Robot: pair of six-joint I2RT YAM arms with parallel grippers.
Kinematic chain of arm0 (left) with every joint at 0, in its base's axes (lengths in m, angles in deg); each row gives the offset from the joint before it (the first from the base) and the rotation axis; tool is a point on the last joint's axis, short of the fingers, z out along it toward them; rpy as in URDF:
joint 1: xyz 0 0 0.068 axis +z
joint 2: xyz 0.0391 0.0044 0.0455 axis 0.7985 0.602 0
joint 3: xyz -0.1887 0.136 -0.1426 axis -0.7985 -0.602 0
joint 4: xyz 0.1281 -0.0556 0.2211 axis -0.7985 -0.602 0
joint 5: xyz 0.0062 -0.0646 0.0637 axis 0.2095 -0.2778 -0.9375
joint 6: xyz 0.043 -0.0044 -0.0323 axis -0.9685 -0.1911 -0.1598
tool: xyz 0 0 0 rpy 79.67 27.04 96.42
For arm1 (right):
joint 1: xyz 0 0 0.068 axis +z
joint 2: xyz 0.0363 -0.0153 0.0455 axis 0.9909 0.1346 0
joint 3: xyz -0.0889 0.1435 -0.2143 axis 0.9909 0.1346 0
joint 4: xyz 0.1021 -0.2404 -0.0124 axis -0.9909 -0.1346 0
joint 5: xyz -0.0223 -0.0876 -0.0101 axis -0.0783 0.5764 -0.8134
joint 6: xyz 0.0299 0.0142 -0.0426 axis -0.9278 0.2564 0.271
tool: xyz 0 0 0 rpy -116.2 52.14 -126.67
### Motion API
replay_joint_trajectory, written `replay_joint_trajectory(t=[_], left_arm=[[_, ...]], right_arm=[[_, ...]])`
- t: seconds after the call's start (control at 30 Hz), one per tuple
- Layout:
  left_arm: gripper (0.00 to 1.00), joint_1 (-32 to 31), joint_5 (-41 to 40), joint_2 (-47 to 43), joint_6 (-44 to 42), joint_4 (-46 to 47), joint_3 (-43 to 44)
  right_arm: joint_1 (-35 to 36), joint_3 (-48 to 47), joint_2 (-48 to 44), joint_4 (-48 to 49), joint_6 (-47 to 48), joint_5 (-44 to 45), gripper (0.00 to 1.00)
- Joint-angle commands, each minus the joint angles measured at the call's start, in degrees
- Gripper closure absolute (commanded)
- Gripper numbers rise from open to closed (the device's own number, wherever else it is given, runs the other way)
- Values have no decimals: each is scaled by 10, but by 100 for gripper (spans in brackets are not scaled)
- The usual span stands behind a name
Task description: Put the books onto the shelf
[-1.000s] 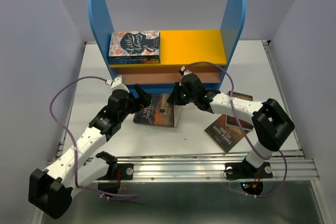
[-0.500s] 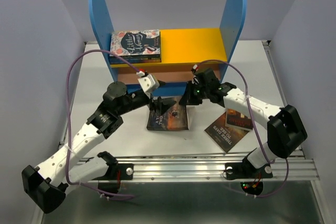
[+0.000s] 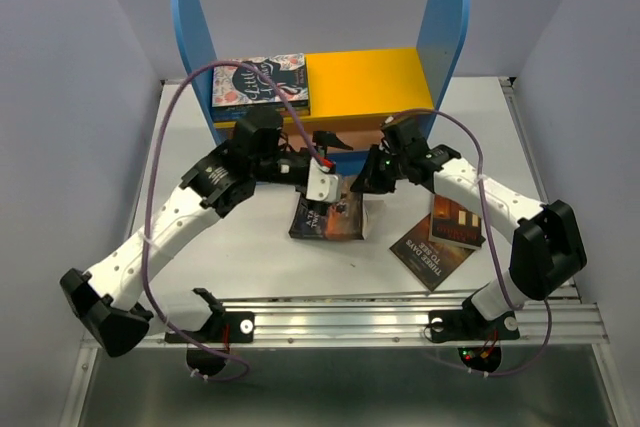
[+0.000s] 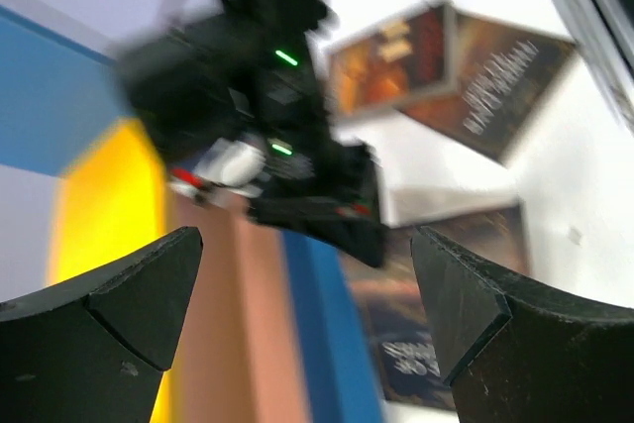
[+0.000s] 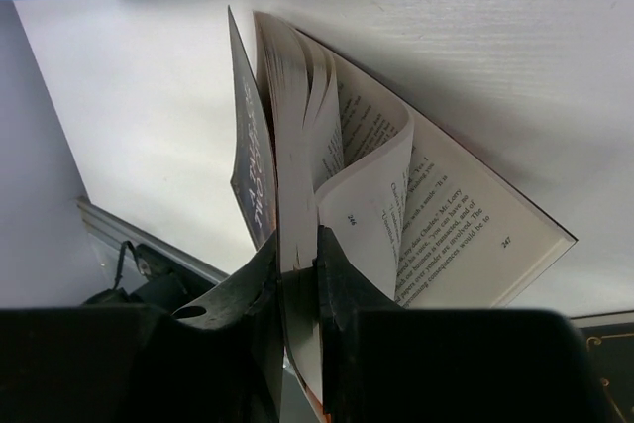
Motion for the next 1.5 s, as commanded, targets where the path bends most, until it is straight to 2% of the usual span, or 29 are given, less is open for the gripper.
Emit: replay_joint_trajectory(t=[0.0, 0.03, 0.07, 0.1, 0.37, 0.53, 0.7, 0.87, 1.17, 1.33, 1.47], left_arm=[[1, -13, -52, 22, -44, -96, -18], [1, -14, -69, 2, -17, -57, -39], [1, -19, -109, -10, 9, 21, -80], [1, -22, -124, -31, 27, 46, -99], [1, -42, -198, -67, 149, 162, -231], [1, -63, -195, -75, 193, 204, -299], [1, -67, -167, -76, 171, 280, -352], [1, -74, -183, -70, 161, 362, -395], [1, -77, -172, -64, 162, 405, -441], [1, -75, -165, -59, 178, 439, -461], [1, -70, -173, -49, 180, 454, -463]], right_arm=[[-22, -70, -13, 54, -49, 14, 99], [-28, -70, -12, 50, -56, 14, 99], [-28, -69, -9, 47, -61, 9, 99], [-35, -65, -10, 47, -74, 9, 99], [-45, -56, -12, 47, -128, 41, 99], [-45, -58, 0, 48, -151, 35, 99], [-45, -55, 13, 49, -169, 9, 99], [-45, -44, 15, 48, -187, -3, 99], [-45, -47, 25, 49, -249, -19, 99], [-45, 1, -5, 73, -344, -27, 99], [-45, 20, -30, 89, -375, -35, 99]])
